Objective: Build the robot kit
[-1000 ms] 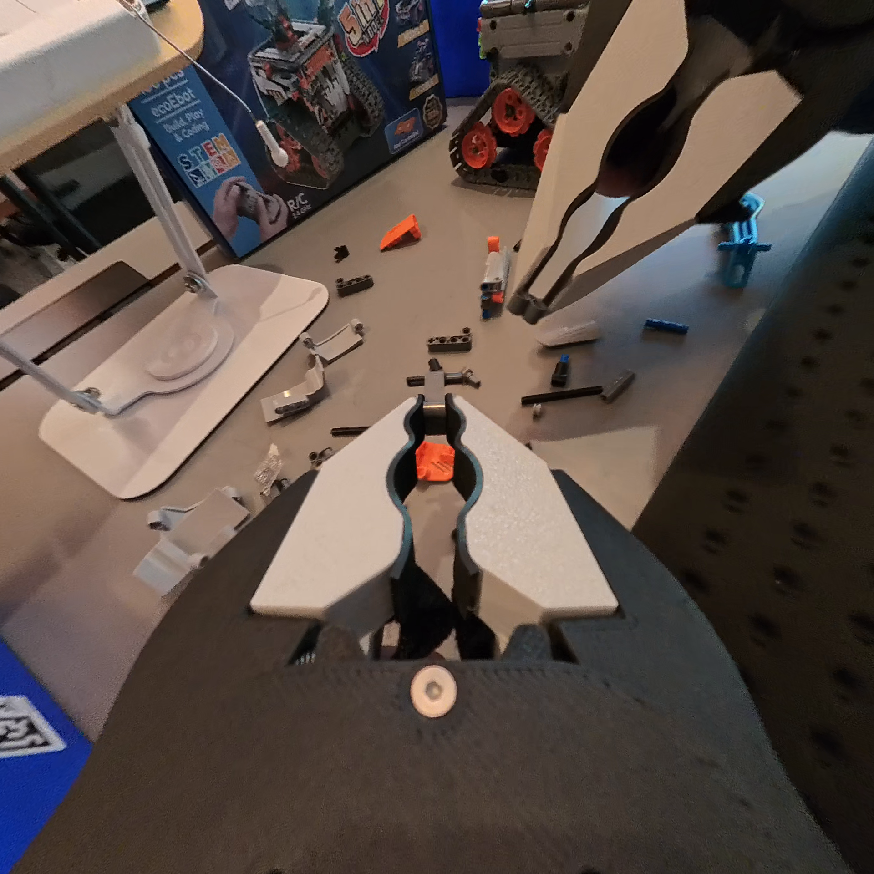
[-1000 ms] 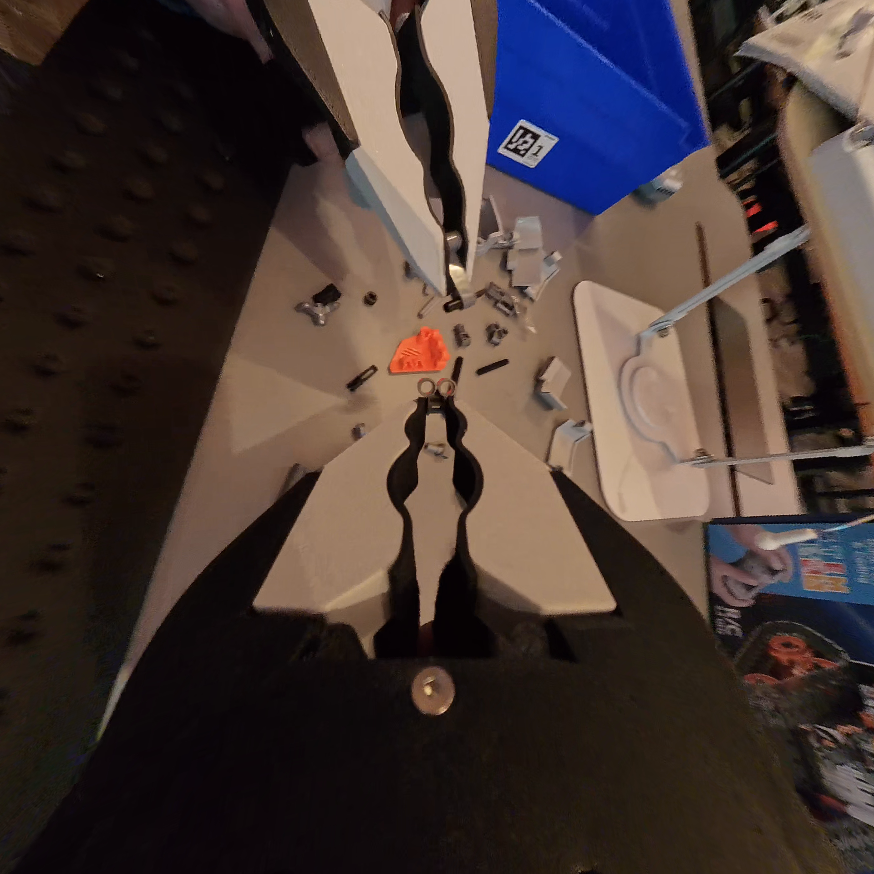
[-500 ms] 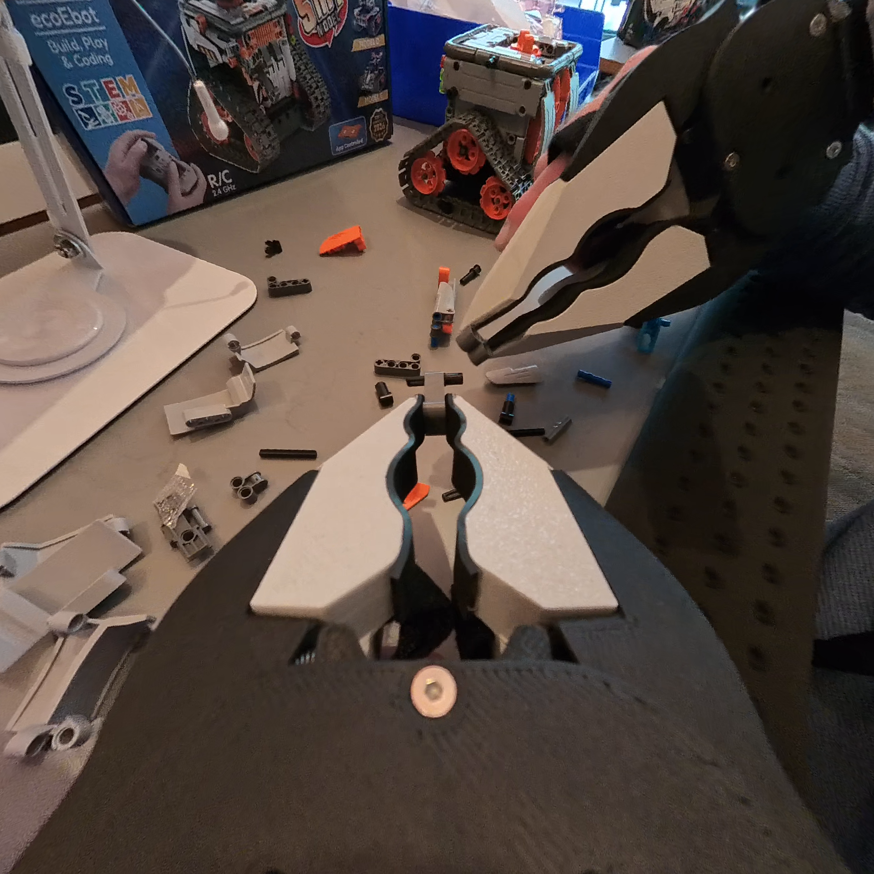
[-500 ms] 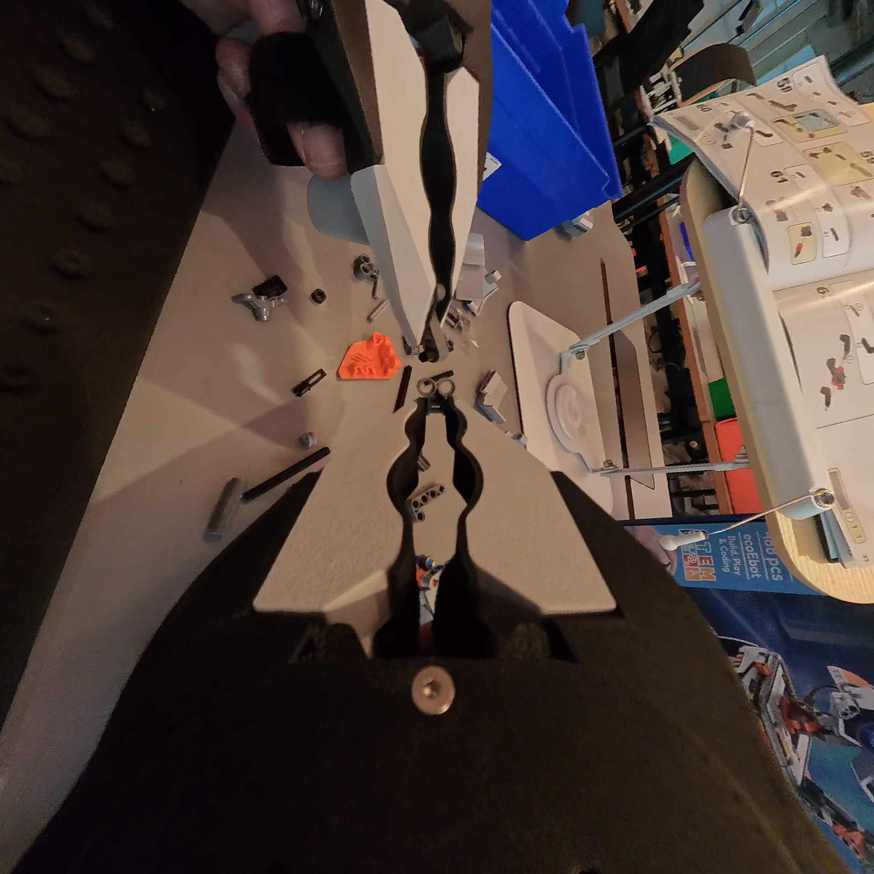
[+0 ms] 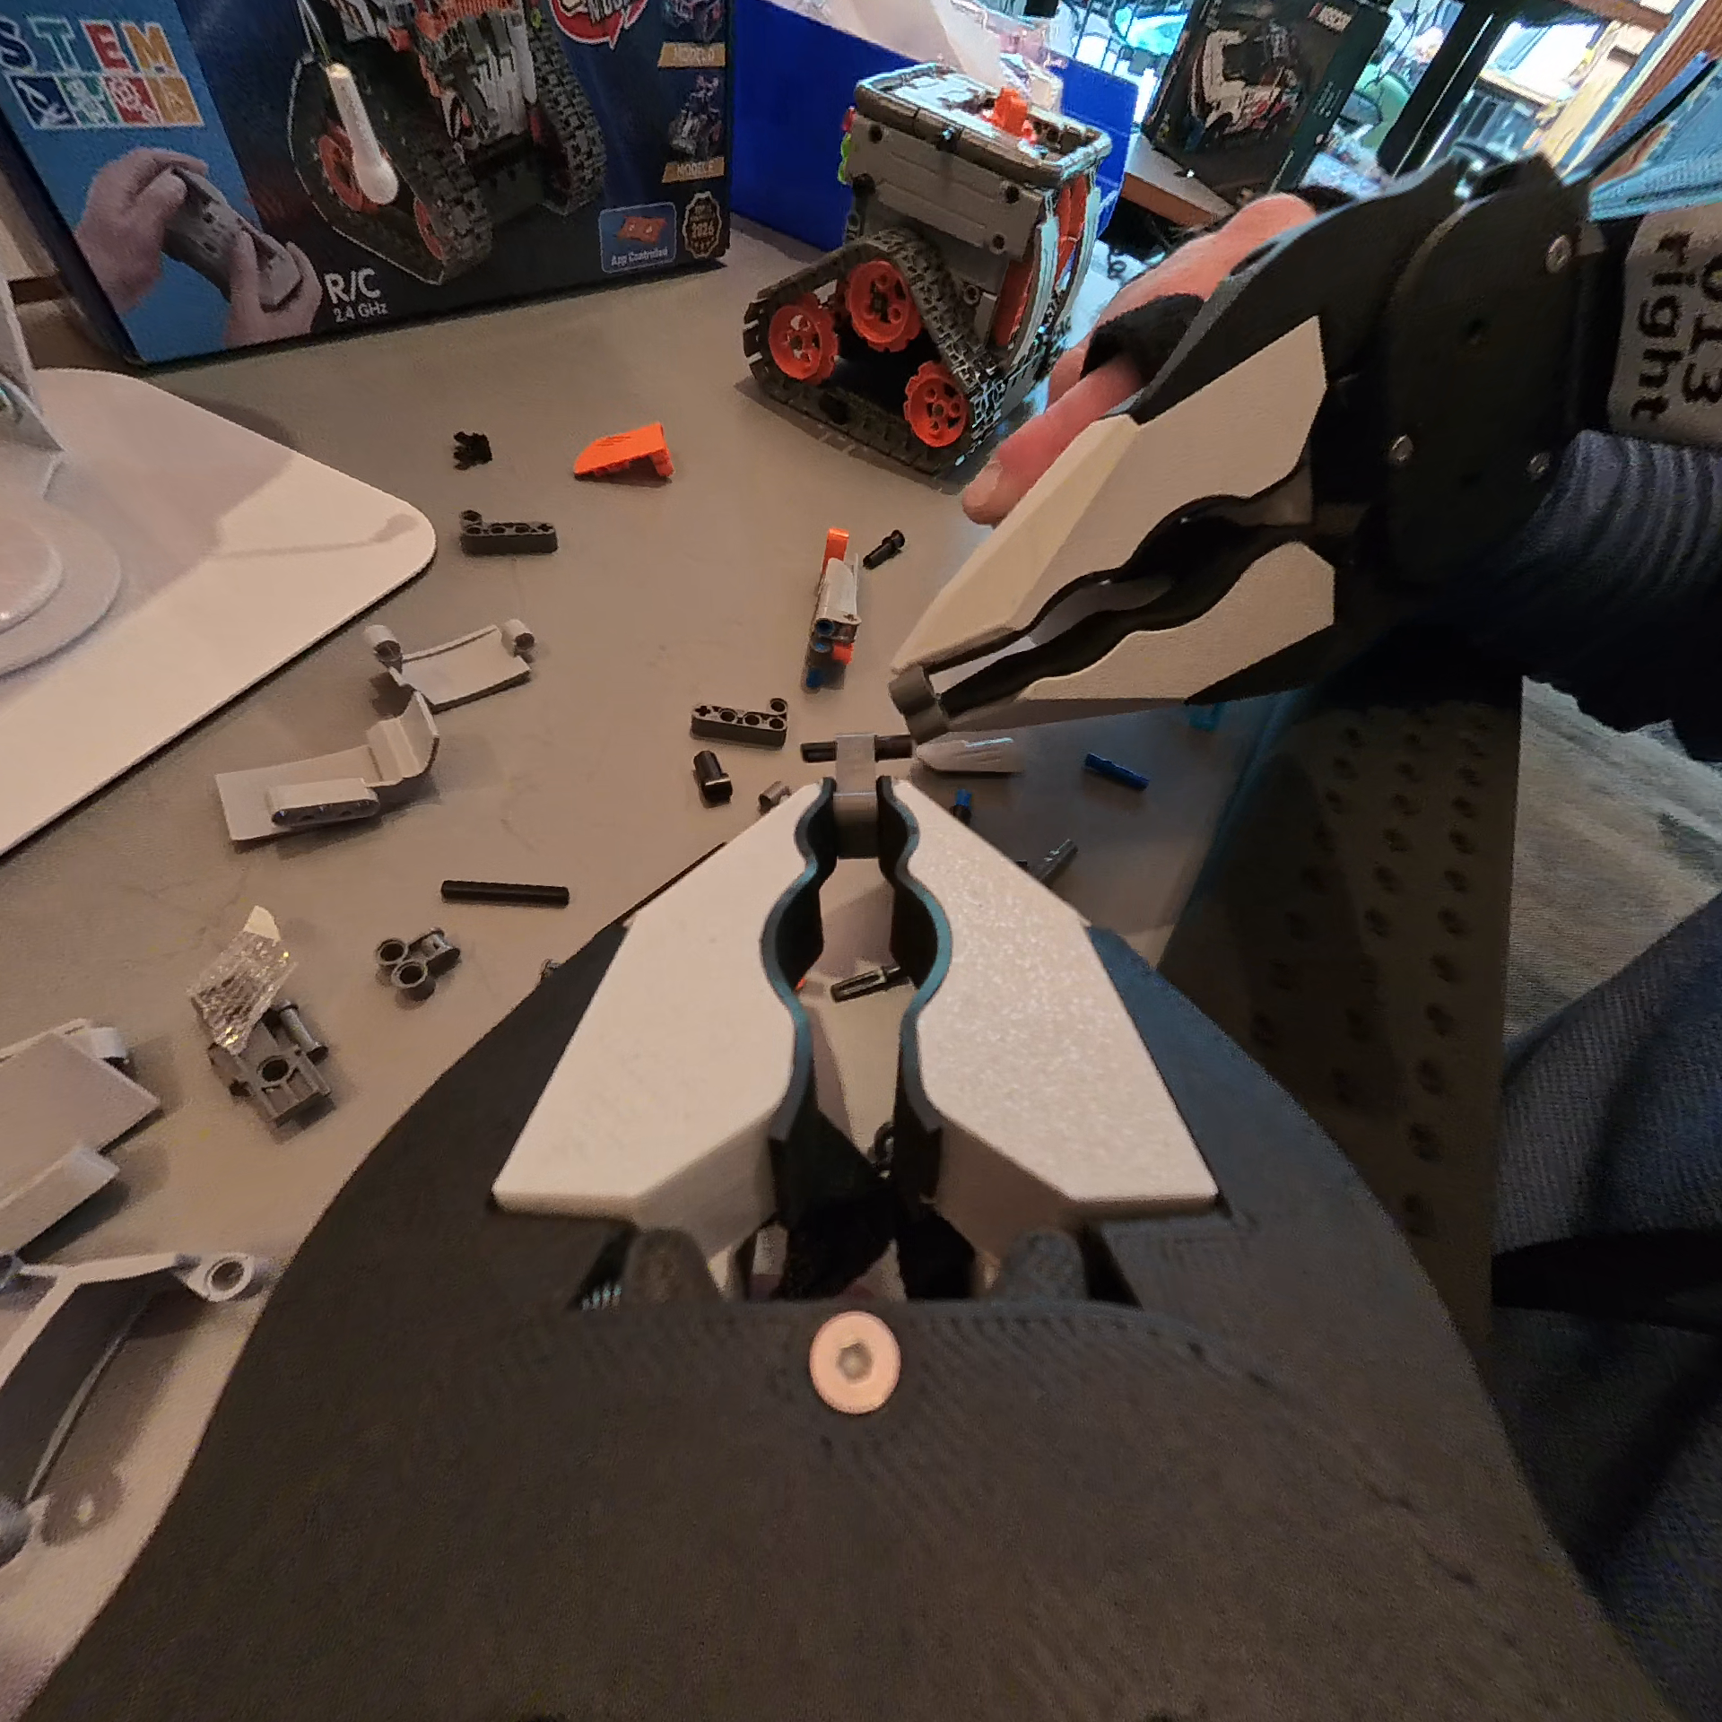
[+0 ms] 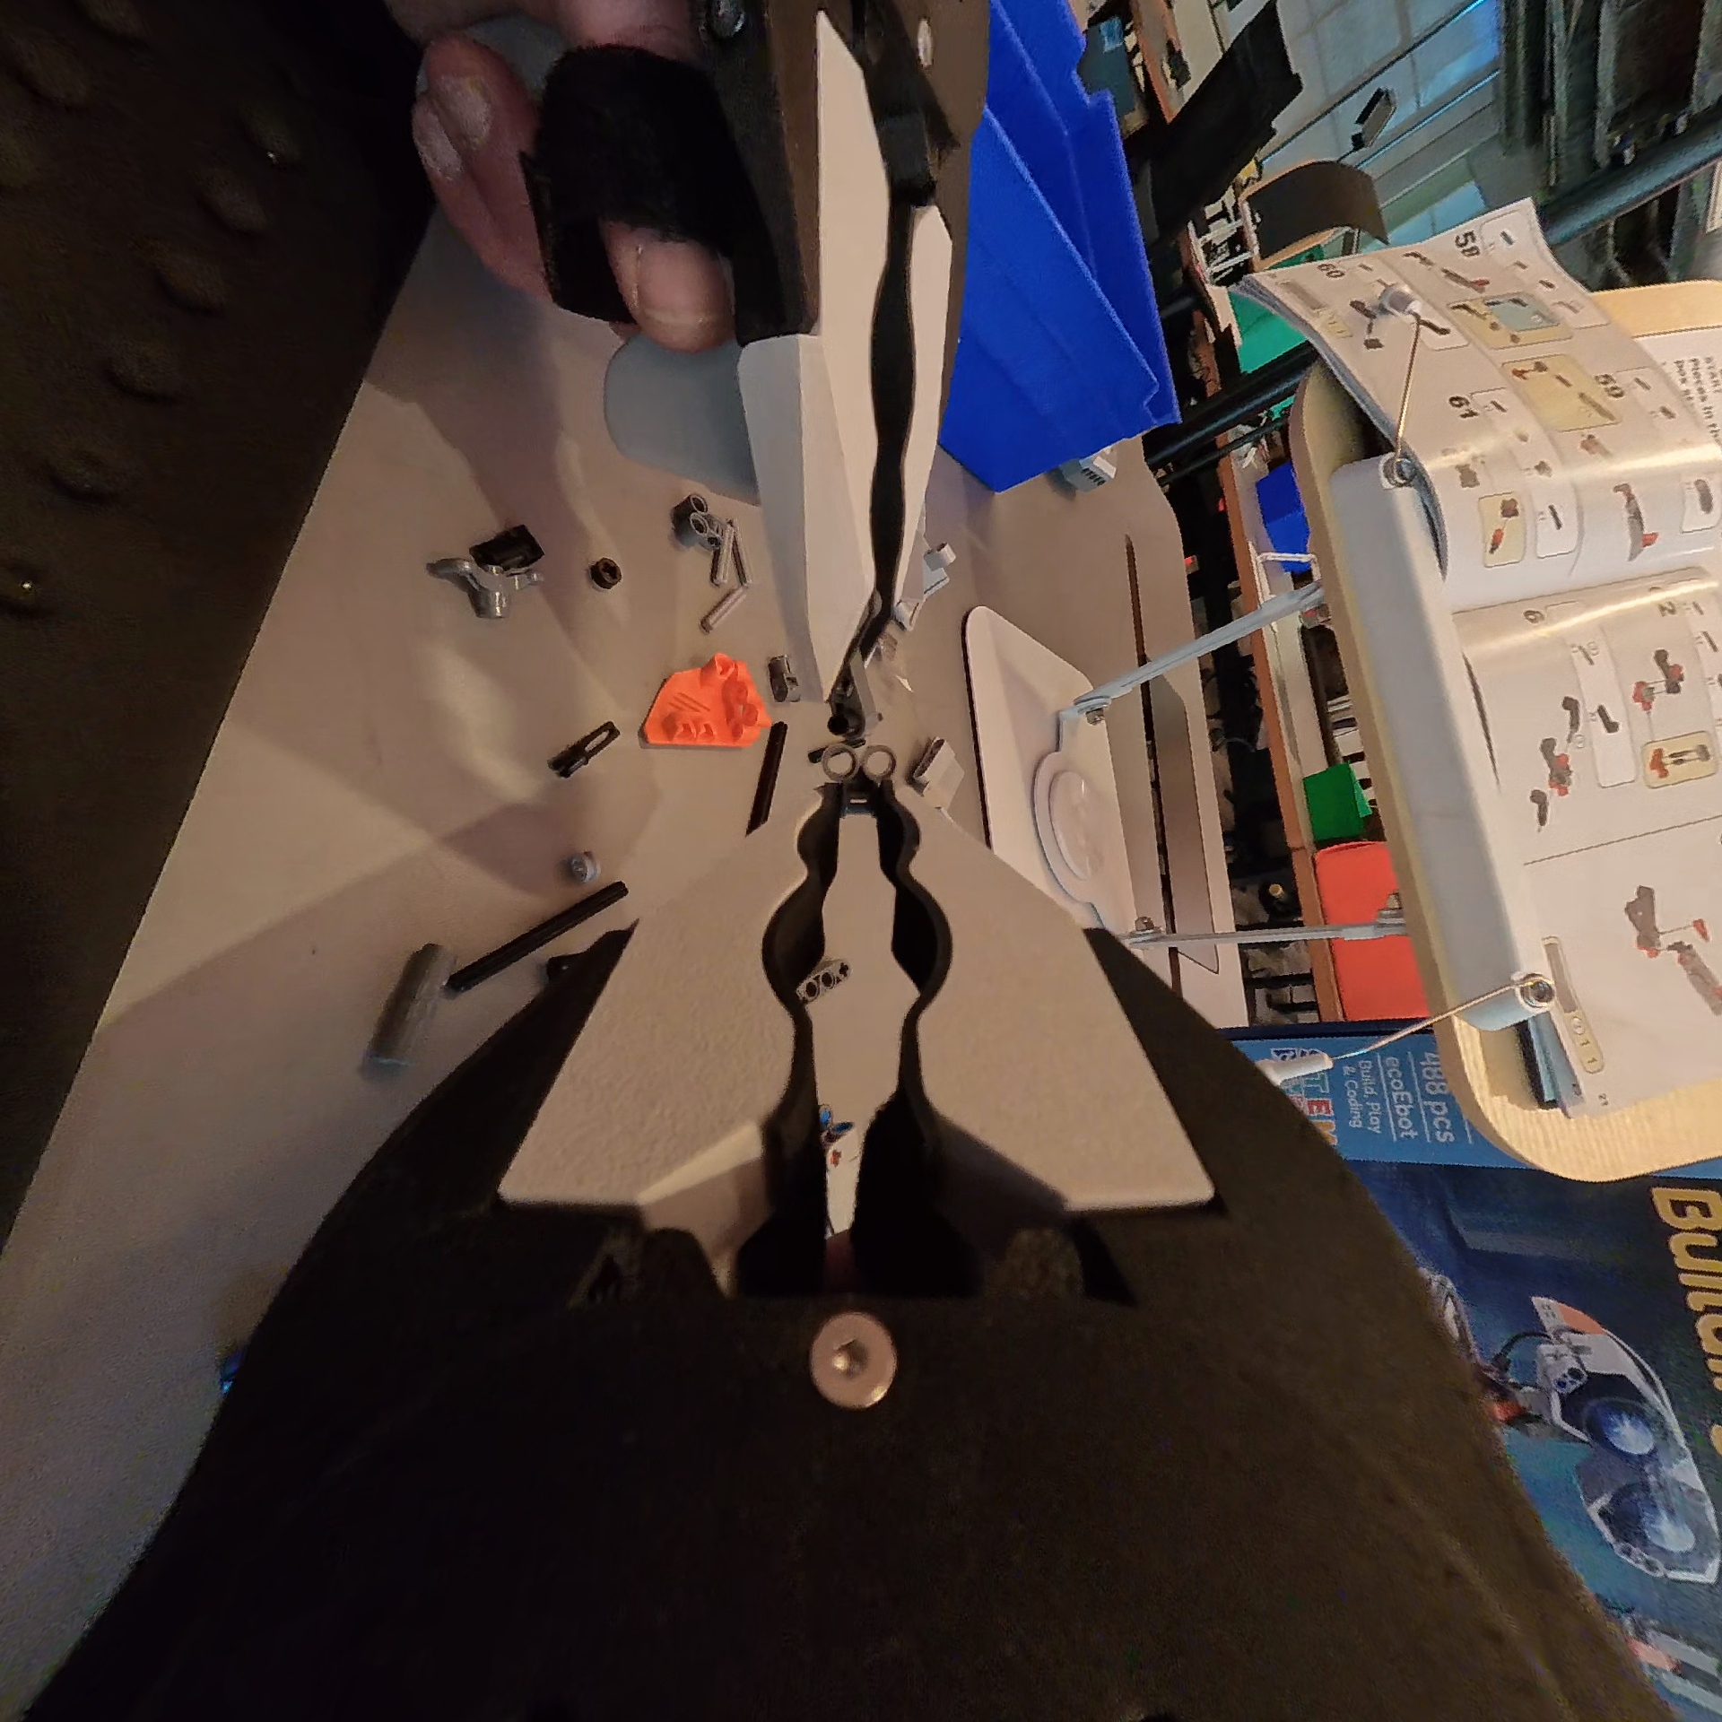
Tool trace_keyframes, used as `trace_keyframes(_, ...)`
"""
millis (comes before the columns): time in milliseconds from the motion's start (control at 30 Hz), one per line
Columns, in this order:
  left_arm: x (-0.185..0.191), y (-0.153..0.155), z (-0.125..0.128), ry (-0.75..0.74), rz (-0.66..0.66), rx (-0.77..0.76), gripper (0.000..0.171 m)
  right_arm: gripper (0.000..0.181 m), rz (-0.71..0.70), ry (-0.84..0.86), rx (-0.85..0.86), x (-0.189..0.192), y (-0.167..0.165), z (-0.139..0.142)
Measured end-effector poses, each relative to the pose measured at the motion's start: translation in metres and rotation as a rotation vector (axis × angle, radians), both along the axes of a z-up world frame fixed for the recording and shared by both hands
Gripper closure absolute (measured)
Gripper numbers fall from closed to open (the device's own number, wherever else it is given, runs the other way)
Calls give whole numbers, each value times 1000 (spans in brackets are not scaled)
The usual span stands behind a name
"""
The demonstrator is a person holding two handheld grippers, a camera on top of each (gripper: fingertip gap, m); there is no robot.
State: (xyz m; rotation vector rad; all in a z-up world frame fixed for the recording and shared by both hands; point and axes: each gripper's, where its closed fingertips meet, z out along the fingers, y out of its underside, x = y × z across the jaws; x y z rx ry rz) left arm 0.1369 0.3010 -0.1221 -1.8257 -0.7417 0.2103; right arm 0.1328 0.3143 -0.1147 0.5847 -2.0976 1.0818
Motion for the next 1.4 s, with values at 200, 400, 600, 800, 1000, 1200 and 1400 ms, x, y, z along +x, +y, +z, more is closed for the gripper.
trace_keyframes(200,-1,3,1,-35,-14,38,166,175,-7,52,-4,-3,0,1)
trace_keyframes(400,-3,4,-2,-68,-11,43,166,175,0,59,-23,-2,0,5)
trace_keyframes(600,-3,7,-4,-84,-23,43,166,175,10,127,14,-1,-1,-1)
trace_keyframes(800,-4,6,-6,-121,-25,64,166,176,-1,254,42,-3,-2,-2)
trace_keyframes(1000,-6,5,-7,-155,-9,88,166,176,-36,400,70,-6,-3,-3)
trace_keyframes(1200,-8,3,-7,-174,-4,102,166,176,-39,458,64,-8,-6,-4)
trace_keyframes(1400,-9,1,-9,-180,11,103,166,176,-59,513,47,-9,-7,-6)
